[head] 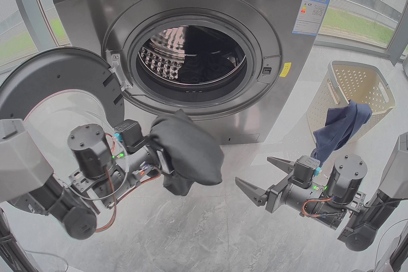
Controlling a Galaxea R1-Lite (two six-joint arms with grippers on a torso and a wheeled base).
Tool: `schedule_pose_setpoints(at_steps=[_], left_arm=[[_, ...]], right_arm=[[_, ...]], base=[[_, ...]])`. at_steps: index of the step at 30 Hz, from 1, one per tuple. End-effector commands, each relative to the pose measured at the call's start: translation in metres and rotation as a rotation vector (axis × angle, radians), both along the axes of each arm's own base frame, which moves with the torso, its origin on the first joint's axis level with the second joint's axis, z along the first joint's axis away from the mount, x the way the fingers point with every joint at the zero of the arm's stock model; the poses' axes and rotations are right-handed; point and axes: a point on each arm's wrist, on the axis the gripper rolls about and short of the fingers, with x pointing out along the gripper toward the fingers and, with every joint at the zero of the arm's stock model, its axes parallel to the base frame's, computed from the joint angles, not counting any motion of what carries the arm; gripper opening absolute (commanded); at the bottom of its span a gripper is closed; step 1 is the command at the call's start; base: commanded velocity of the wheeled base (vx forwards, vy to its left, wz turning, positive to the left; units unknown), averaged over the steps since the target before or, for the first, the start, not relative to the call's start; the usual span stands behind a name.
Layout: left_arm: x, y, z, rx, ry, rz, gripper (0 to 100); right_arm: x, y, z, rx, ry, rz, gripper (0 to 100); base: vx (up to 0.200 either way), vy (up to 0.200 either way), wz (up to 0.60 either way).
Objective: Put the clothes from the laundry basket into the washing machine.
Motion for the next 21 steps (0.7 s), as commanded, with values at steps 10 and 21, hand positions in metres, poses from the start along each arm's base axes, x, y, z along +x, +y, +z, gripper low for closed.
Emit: schedule_pose_setpoints(at_steps=[10, 21], left_arm=[[-0.051, 0.03, 0.012, -0.032, 0.041, -0.021, 0], [-0.054, 0.032, 0.005, 0.013, 0.053, -0.032, 0]], right_arm=[[0.029, -0.018, 0.02, 0.098, -0.057, -0.172, 100], [0.031, -0.021, 0.02, 0.099, -0.059, -0.183, 100]], base=[[0.0, 0.0, 0.0], [0.036, 0.0, 0.0]])
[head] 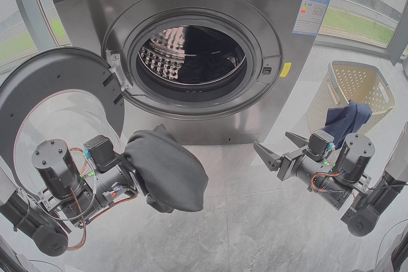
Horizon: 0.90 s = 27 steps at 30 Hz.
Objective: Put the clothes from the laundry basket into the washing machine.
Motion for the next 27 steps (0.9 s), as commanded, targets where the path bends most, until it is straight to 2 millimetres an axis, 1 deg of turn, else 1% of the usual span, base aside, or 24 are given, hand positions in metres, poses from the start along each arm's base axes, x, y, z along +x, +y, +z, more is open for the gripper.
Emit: schedule_pose_setpoints(at_steps=[1, 5, 16, 26, 27], left_arm=[[-0.001, 0.0, -0.002, 0.01, 0.006, -0.003, 0], [-0.003, 0.001, -0.006, 0.024, 0.019, -0.02, 0], [0.006, -0.004, -0.023, 0.049, 0.015, -0.015, 0], [0.005, -0.005, -0.025, 0.053, 0.02, -0.02, 0], [0.005, -0.006, -0.024, 0.051, 0.019, -0.02, 0]], right_arm=[[0.001, 0.0, 0.0, 0.0, 0.0, -0.003, 100], [0.0, -0.001, -0.001, -0.002, 0.003, -0.003, 100], [0.0, -0.001, -0.001, -0.002, 0.003, -0.003, 100], [-0.005, 0.001, -0.004, -0.014, 0.017, 0.014, 100], [-0.006, 0.001, -0.005, -0.016, 0.021, 0.017, 100]], base=[[0.2, 0.0, 0.0], [0.2, 0.0, 0.0], [0.2, 0.0, 0.0], [0.2, 0.0, 0.0], [0.0, 0.0, 0.0]])
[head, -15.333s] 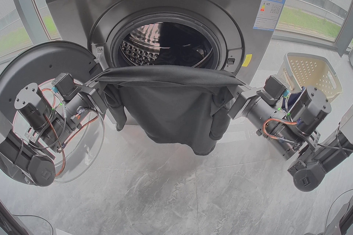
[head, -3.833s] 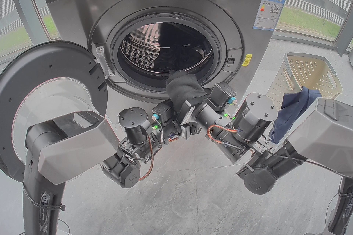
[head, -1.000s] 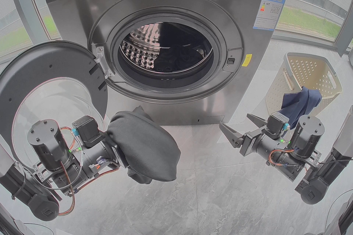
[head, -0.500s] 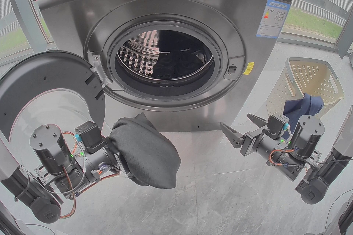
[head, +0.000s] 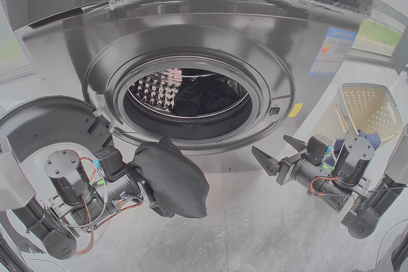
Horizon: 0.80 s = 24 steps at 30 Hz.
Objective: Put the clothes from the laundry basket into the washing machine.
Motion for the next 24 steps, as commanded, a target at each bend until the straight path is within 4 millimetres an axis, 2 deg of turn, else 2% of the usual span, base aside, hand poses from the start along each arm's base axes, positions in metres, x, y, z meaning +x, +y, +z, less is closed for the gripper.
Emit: schedule_pose_setpoints(at_steps=[1, 13, 19, 24], left_arm=[[0.001, -0.0015, -0.0018, 0.002, 0.006, -0.001, 0], [0.0036, -0.0049, -0.0057, 0.012, 0.014, -0.003, 0], [0.0024, -0.0065, -0.0063, 0.032, 0.002, -0.011, 0], [0.0025, -0.0066, -0.0067, 0.036, 0.001, -0.013, 0]], right_arm=[[-0.0022, 0.0005, -0.0024, -0.008, 0.01, 0.007, 100], [-0.0043, -0.0008, -0.0038, -0.017, 0.016, 0.009, 100], [-0.0044, -0.0004, -0.0042, -0.018, 0.017, 0.012, 100], [-0.0043, -0.0003, -0.0046, -0.019, 0.018, 0.012, 100]], base=[[0.0, 0.0, 0.0], [0.0, 0.0, 0.0], [0.0, 0.2, 0.0], [0.0, 0.0, 0.0]])
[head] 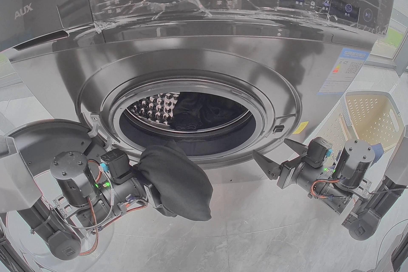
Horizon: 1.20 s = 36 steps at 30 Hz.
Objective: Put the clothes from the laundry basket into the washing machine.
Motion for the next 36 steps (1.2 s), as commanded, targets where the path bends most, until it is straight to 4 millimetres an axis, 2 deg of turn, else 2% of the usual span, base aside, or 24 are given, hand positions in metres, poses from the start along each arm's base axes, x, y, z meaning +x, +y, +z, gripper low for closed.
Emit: schedule_pose_setpoints(at_steps=[1, 13, 20, 36], left_arm=[[-0.0001, 0.0002, -0.0013, 0.004, 0.004, -0.001, 0], [-0.0017, -0.0058, -0.0031, 0.01, 0.005, -0.021, 0], [-0.002, -0.0066, -0.0027, 0.008, 0.003, -0.024, 0], [0.0009, -0.0076, -0.0023, 0.006, -0.001, -0.021, 0]], right_arm=[[0.0002, 0.0002, -0.0008, -0.001, 0.002, 0.0, 100], [0.0003, 0.0003, -0.0014, -0.001, 0.005, 0.0, 100], [0.0003, 0.0003, -0.0014, -0.001, 0.005, 0.0, 100], [-0.0021, 0.0034, -0.0016, -0.001, 0.007, 0.014, 100]], base=[[0.0, 0.0, 0.0], [0.0, 0.0, 0.0], [0.0, -0.2, 0.0], [0.0, 0.0, 0.0]])
